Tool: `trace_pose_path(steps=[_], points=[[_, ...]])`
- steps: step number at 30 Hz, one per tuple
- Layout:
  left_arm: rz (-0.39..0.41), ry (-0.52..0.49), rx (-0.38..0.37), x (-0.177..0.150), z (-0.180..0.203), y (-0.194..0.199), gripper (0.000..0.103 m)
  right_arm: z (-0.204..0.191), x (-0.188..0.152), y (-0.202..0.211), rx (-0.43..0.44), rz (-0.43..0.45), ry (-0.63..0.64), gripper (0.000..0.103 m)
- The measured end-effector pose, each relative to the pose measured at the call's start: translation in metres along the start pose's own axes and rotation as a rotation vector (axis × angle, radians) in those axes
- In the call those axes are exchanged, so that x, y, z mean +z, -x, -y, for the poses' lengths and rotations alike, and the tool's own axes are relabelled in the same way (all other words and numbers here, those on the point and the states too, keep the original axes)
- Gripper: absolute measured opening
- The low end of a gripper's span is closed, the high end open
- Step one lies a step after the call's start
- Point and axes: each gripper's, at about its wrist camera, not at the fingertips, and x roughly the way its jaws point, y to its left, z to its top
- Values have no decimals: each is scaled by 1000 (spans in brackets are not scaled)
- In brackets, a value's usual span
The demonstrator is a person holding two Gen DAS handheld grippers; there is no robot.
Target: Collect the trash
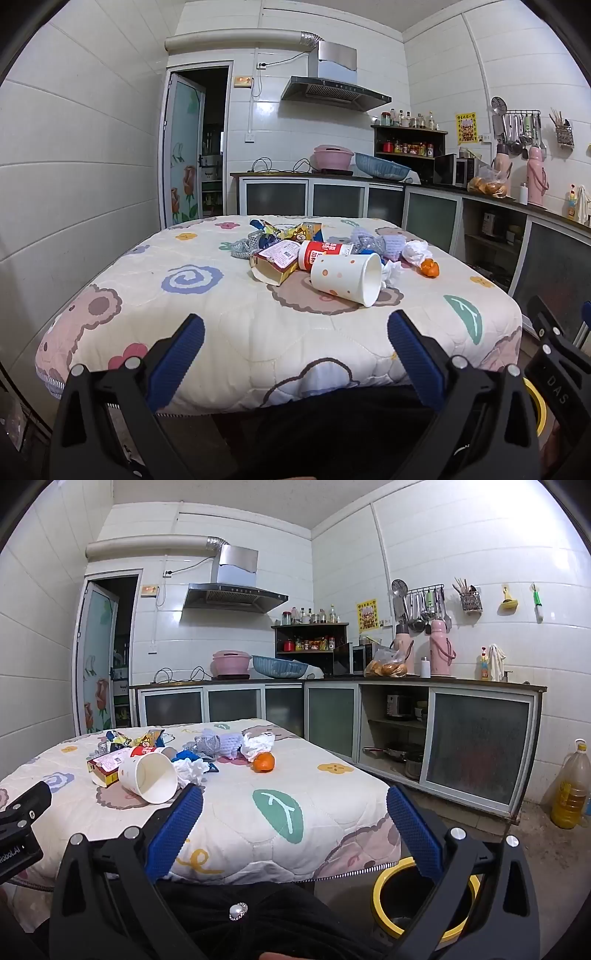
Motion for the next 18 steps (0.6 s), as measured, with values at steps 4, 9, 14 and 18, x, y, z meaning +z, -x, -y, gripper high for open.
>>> trace_pose_path(steps=[4, 9, 14, 18], points=[[2, 5, -2, 0, 0, 0, 96, 0, 0, 0, -1, -1, 3, 96], [0, 3, -1, 0, 0, 0, 96, 0, 0, -1, -2, -4, 5, 96], [0, 3, -1, 0, 0, 0, 96, -1, 1, -1, -2, -6, 5, 96], [-1, 2, 0, 0, 0, 0, 96, -1, 1, -2, -2, -6, 4, 96]])
